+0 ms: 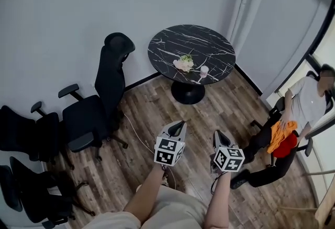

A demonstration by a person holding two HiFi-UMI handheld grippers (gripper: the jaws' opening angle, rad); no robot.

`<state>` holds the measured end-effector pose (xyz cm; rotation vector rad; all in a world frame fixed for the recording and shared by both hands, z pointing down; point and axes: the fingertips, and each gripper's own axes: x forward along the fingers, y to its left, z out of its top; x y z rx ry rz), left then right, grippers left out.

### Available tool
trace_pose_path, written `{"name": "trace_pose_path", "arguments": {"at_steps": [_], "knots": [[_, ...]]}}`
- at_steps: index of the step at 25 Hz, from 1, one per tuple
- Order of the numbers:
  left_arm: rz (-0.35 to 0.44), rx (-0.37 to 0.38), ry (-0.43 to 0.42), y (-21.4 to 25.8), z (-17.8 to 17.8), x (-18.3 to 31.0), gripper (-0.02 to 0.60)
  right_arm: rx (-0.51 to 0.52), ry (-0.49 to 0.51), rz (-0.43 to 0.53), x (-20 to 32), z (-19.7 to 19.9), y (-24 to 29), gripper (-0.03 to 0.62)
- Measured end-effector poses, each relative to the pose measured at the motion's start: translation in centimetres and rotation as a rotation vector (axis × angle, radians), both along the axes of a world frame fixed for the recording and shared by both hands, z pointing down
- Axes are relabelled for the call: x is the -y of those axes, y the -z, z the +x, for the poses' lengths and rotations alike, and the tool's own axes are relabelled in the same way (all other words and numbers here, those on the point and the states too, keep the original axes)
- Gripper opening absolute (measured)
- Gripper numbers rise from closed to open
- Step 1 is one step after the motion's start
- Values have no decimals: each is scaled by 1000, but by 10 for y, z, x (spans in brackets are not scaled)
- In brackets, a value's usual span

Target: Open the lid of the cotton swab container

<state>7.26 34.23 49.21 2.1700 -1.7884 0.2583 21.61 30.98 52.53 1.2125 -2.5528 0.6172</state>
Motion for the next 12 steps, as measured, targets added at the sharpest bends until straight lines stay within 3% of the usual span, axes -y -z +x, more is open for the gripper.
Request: {"name": "trace_pose_path", "arguments": {"at_steps": [5,9,12], "knots": [[-58,-12,-72,-23,-59,20,23,-16,-80,-32,28,-42,-24,35],[-37,-128,-98,-23,-92,43,23,-54,-91,-21,47,-69,-23,35],[-22,-170,-90,-22,-101,58,23,-79,-98,-10,55,-77,-19,35]]}}
